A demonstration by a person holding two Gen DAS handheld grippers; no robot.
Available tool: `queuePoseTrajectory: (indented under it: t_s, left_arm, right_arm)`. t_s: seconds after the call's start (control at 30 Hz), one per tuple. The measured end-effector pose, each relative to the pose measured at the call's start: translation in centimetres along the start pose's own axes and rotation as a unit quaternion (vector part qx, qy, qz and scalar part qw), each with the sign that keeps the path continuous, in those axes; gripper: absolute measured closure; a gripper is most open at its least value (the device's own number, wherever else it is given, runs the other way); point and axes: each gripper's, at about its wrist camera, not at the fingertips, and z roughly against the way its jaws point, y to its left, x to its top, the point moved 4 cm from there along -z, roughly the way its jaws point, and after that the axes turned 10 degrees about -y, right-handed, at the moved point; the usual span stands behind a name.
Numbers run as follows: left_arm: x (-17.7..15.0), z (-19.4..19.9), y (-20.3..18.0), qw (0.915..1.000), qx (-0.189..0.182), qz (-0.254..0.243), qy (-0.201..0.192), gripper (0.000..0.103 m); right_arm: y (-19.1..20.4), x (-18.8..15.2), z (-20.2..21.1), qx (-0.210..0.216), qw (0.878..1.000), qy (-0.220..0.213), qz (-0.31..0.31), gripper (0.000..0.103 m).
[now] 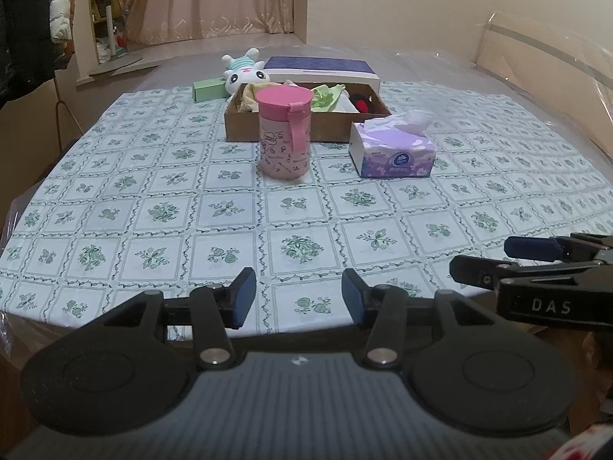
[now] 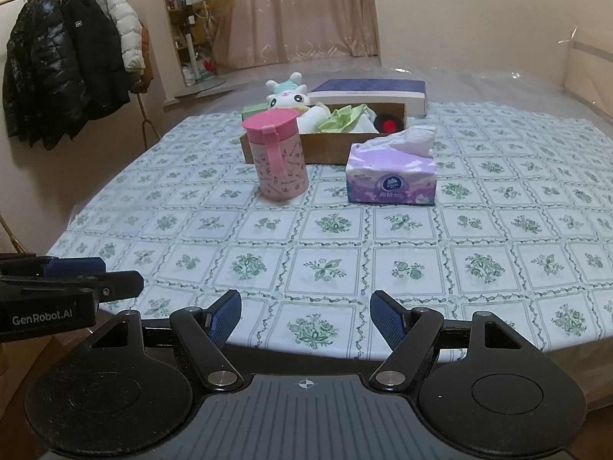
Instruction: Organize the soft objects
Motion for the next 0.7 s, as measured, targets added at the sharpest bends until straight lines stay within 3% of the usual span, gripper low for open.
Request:
queuePoseTrajectory:
  t_s: [0.7]
  left_arm:
    - [0.03, 0.24, -0.54, 1.0, -0.003, -0.004, -0.003, 0.052]
  right_arm:
    - [-0.07, -0.12, -0.08, 0.0, 1.0, 0.001, -0.006, 0.029]
